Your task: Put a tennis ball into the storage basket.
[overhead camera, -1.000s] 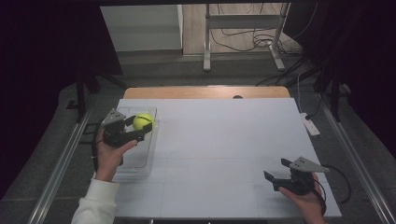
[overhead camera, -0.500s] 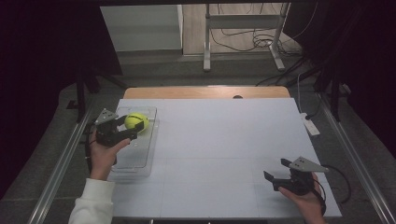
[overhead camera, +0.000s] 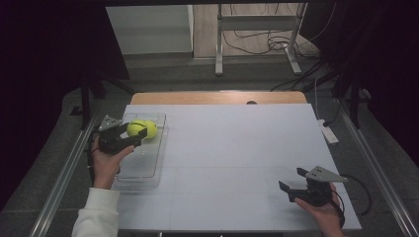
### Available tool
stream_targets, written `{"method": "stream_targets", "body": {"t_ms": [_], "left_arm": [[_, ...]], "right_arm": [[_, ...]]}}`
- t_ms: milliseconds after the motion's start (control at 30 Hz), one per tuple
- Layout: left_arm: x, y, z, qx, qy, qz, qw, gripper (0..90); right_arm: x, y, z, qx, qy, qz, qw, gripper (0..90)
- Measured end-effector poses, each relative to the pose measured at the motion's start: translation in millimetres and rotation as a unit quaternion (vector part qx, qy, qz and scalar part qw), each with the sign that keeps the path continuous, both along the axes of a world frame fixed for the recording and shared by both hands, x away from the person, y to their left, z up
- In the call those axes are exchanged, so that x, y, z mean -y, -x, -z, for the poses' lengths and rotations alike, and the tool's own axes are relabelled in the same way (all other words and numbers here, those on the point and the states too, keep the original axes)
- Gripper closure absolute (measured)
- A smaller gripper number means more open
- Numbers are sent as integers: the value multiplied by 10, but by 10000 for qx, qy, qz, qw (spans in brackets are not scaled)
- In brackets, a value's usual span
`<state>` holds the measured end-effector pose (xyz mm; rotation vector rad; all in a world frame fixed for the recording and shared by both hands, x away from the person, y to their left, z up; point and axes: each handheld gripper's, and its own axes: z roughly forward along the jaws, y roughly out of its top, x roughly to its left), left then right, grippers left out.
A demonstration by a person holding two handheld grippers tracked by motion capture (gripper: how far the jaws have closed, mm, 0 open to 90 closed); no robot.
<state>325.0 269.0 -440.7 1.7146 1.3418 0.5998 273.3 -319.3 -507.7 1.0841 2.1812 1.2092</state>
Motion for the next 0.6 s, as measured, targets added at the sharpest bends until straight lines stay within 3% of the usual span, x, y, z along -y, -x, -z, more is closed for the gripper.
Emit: {"method": "stream_targets", "body": {"t_ms": [600], "left_arm": [[-52,-56,67,-253,-189,-107,9994,272]], "right_arm": [[-3,-5,6,-10,23,3,10000,134]]}}
